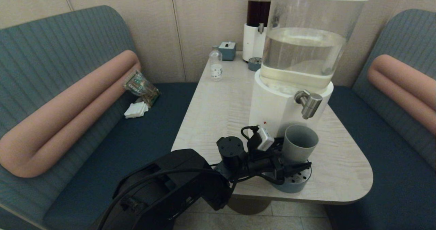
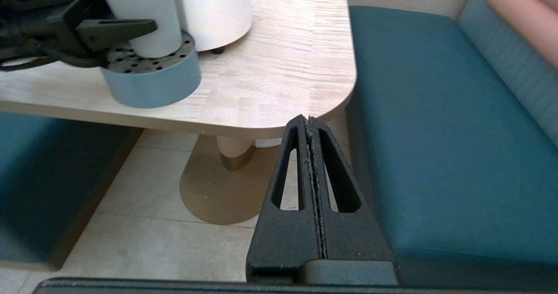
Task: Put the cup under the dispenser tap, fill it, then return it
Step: Place it under the water dispenser, then turn on the faucet
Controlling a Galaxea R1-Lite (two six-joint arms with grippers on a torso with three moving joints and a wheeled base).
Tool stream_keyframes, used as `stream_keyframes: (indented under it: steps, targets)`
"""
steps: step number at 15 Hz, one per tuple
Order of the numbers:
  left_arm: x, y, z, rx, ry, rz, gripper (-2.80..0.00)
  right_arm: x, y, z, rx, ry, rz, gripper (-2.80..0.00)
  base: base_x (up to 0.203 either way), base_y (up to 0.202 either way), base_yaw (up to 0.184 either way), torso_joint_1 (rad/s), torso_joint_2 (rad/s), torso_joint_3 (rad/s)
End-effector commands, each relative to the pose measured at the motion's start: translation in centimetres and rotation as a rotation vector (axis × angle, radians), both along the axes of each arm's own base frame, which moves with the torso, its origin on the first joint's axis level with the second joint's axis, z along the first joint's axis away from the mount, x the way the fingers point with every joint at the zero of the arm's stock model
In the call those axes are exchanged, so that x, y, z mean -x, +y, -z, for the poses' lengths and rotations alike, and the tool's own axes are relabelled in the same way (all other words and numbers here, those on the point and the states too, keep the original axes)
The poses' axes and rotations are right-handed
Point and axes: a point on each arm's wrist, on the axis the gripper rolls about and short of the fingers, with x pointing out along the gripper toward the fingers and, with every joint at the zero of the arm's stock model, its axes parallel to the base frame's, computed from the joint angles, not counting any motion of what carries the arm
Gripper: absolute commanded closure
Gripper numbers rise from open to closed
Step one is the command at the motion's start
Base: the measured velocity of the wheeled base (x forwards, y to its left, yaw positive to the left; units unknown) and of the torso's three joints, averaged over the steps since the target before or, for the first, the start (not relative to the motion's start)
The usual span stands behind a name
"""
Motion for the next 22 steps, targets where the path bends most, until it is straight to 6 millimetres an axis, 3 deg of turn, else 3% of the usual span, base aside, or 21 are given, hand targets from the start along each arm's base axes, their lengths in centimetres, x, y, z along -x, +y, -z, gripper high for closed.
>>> stream_keyframes:
  steps: [1,6,12,16,18,19,22]
  targets:
    - [0.1,0.1,-0.6,0.013,-0.012,-0.001,-2.8,-0.1,0.0,0.4,0.0,0.014,0.0,0.0,0.0,0.0,0.0,0.0,0.0,0.0]
    - [1.2,1.5,-2.0,-0.006,0.008,-0.008,-2.8,-0.1,0.0,0.4,0.0,0.014,0.0,0.0,0.0,0.0,0.0,0.0,0.0,0.0]
    - [3.4,4.9,-3.7,-0.057,0.066,-0.032,-2.8,-0.1,0.0,0.4,0.0,0.015,0.001,0.0,0.0,0.0,0.0,0.0,0.0,0.0]
    - [5.2,9.7,-3.6,-0.129,0.149,-0.096,-2.8,-0.1,0.0,0.4,0.0,0.014,0.0,0.0,0.0,0.0,0.0,0.0,0.0,0.0]
    - [7.2,12.9,-5.5,-0.142,0.166,-0.135,-2.8,-0.1,0.0,0.4,0.0,0.014,0.0,0.0,0.0,0.0,0.0,0.0,0.0,0.0]
    - [8.3,14.6,-6.6,-0.142,0.168,-0.159,0.0,-0.1,0.0,0.4,0.0,0.014,0.001,0.0,0.0,0.0,0.0,0.0,0.0,0.0]
    - [11.2,18.6,-10.6,-0.086,0.125,-0.261,0.0,-0.1,0.0,0.4,0.0,0.014,0.001,0.0,0.0,0.0,0.0,0.0,0.0,0.0]
